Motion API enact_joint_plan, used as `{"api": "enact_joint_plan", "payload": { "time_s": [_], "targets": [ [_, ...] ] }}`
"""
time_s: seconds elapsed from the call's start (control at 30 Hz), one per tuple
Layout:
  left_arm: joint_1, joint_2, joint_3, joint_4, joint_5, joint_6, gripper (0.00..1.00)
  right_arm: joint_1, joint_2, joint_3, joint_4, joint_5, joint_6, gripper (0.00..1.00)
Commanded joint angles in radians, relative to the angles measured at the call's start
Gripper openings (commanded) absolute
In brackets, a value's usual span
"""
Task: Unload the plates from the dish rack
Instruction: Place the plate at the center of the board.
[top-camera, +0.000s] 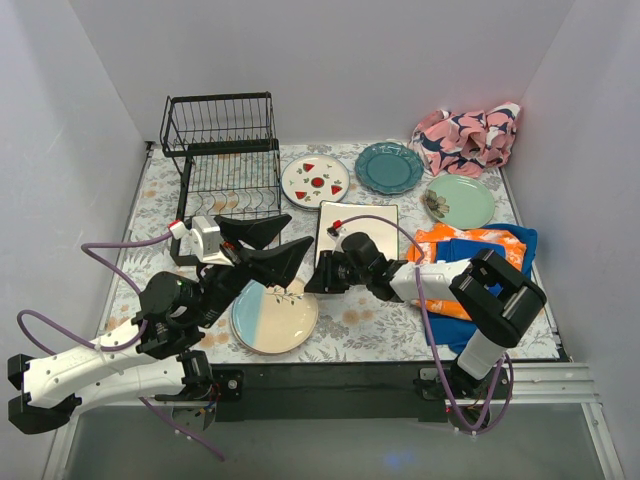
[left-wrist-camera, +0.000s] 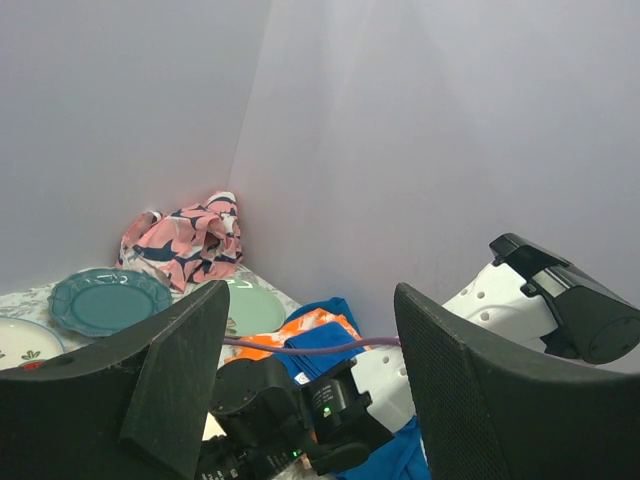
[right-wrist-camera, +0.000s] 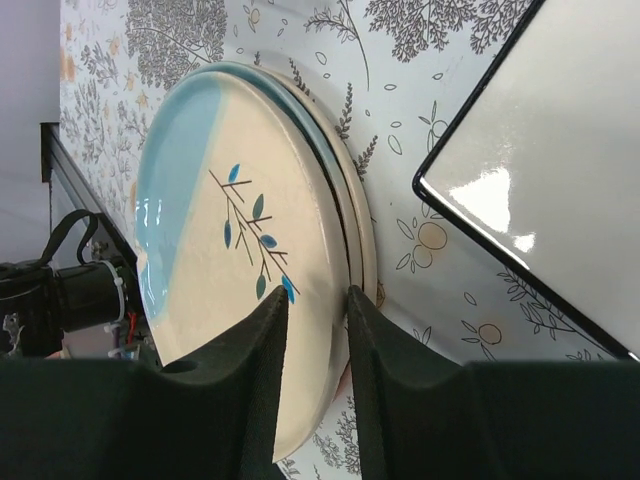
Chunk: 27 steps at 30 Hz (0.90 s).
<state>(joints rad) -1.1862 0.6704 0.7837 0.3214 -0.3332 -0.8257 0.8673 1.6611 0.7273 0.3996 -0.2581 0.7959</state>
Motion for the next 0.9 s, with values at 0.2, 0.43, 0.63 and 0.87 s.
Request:
{"api": "enact_joint_plan", "payload": {
  "time_s": [0.2,0.43,0.63,0.87],
  "targets": [
    [0.0,-0.002,0.011,-0.002,-0.003,0.011,0.65,0.025,-0.021,0.07,-0.016,0.037,-0.05,0.33],
    [0.0,-0.003,0.011,-0.005,-0.012,0.013,0.65,0.036,-0.001,0.093,-0.018,0.037,-0.066,0.31],
    [0.0,0.012,0.012,-0.008,-0.015,0.017,0.65,0.036,-0.052,0.112,-0.093,0.078,-0.099,0.31],
    [0.0,0.02,0.02,-0.07,-0.026,-0.006,0.65,0.027,-0.306,0.093,-0.329,0.291,-0.228,0.48]
  ]
}}
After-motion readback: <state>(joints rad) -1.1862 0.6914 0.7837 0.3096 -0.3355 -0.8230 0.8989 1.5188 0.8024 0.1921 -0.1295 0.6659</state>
